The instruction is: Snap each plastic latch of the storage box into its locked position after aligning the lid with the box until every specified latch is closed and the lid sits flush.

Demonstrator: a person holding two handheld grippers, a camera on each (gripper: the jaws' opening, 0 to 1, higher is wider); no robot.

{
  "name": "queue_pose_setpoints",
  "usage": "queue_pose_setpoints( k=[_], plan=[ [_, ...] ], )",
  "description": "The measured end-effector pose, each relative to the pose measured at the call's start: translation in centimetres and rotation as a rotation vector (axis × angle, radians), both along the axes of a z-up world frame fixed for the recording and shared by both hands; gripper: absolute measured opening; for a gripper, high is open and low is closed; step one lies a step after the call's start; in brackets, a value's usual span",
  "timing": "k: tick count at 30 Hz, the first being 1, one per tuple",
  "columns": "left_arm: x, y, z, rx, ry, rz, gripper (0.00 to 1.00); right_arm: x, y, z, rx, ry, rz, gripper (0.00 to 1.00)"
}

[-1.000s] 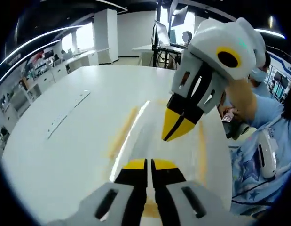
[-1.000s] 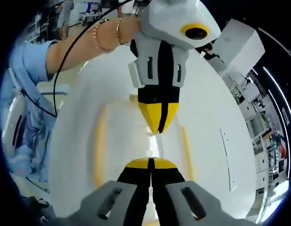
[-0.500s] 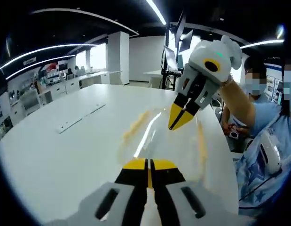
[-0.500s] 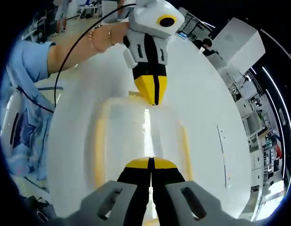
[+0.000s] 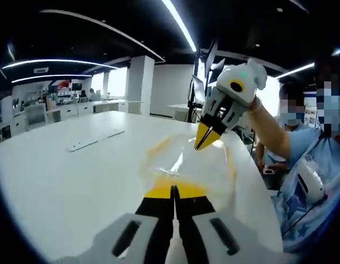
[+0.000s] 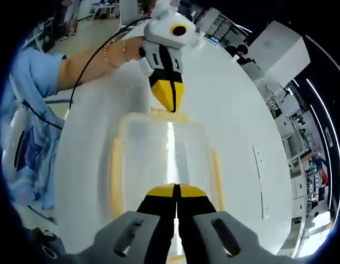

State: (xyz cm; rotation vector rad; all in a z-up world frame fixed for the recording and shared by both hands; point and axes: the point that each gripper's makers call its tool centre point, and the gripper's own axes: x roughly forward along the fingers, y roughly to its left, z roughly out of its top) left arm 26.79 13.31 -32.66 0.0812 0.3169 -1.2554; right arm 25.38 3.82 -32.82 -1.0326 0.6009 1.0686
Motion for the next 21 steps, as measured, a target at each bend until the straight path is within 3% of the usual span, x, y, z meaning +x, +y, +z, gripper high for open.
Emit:
queue_pose_setpoints(
  k=[12,14,18,21],
  plan=[
    [-0.1,0.1,-0.9,0.037,-0.011,-0.004,0.00,-0.1,-0.2,-0.1,-0.047,-0.013,0.010,0.00],
    [0.2,0.1,-2.1,0.095,-0.013,0.013,0.00,-0.2,-0.4,-0.1,-0.053,-0.007,0.012,0.00],
    [0.5,0.2,-1.9,0.069,-0.014,0.010,0.00,-0.3,-0.4,-0.3,-0.059,-0.002,0.009,0.00],
    [0.6,0.0,-2.2,0.076,-0.028,0.020,0.00,-0.3,-0.2,-0.3,-0.107,-0.032,0.028,0.00]
  ],
)
